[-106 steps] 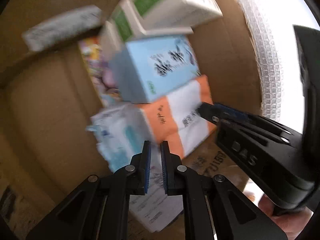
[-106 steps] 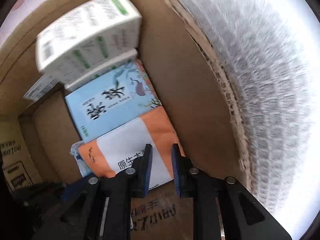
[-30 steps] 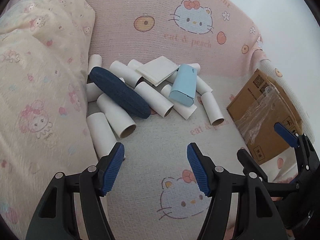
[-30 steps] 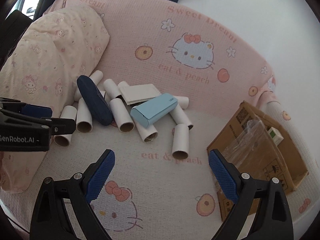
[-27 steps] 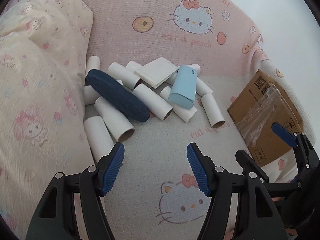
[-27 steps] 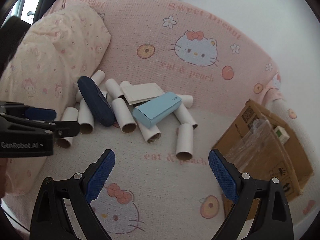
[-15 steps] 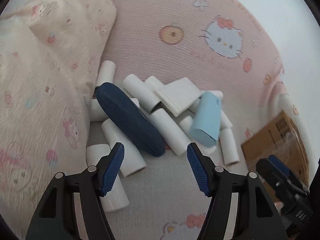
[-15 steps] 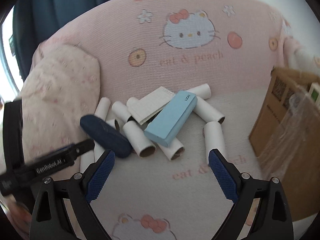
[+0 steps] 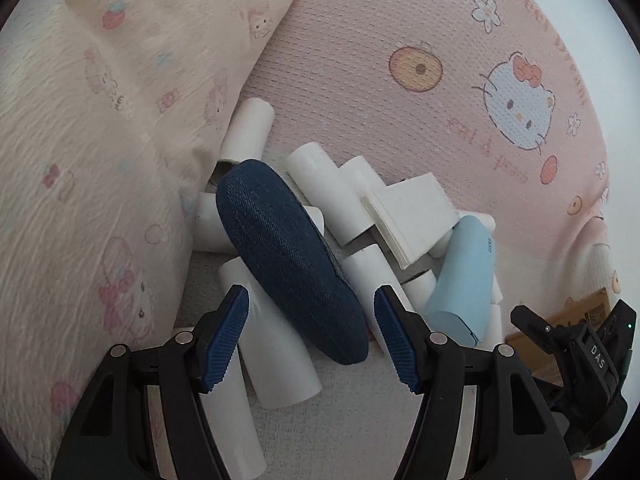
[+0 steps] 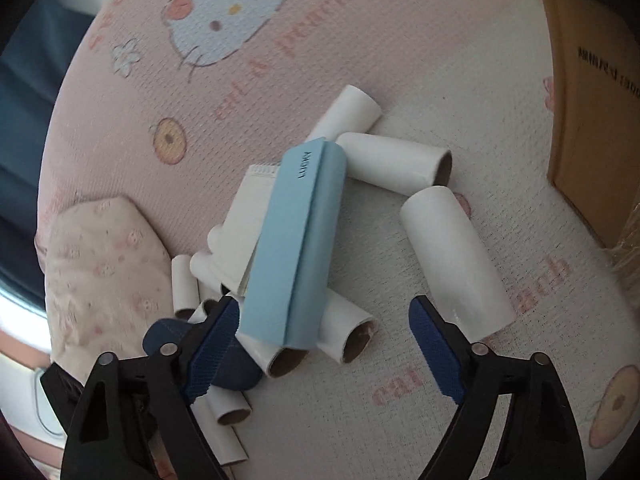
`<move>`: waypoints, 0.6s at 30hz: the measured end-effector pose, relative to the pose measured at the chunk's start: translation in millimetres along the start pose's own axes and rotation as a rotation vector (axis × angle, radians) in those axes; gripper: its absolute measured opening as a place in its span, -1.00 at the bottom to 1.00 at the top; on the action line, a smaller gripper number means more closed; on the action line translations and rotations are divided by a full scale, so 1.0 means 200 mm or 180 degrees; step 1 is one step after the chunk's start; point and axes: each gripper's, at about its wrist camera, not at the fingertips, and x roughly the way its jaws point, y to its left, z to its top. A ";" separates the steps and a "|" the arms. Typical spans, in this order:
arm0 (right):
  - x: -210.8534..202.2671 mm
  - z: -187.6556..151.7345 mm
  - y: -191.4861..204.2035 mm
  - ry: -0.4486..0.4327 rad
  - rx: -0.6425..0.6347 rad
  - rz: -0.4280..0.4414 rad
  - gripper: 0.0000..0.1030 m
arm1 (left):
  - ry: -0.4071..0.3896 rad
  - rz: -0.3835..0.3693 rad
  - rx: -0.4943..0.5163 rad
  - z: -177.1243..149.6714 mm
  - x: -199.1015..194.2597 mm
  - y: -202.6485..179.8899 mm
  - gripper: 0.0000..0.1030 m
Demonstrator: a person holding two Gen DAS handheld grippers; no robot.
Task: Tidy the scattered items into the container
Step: 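Grasp the light blue LUCKY box with the right gripper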
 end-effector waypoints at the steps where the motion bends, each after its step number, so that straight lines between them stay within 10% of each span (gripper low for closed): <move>1: 0.01 0.01 -0.01 0.0012 0.0049 0.0031 0.56 | -0.0026 -0.0009 -0.0017 0.01 0.00 0.00 0.34; 18: 0.26 0.06 0.02 0.0160 0.0185 0.0563 -0.12 | -0.0092 0.0106 -0.0026 0.04 0.06 0.00 -0.11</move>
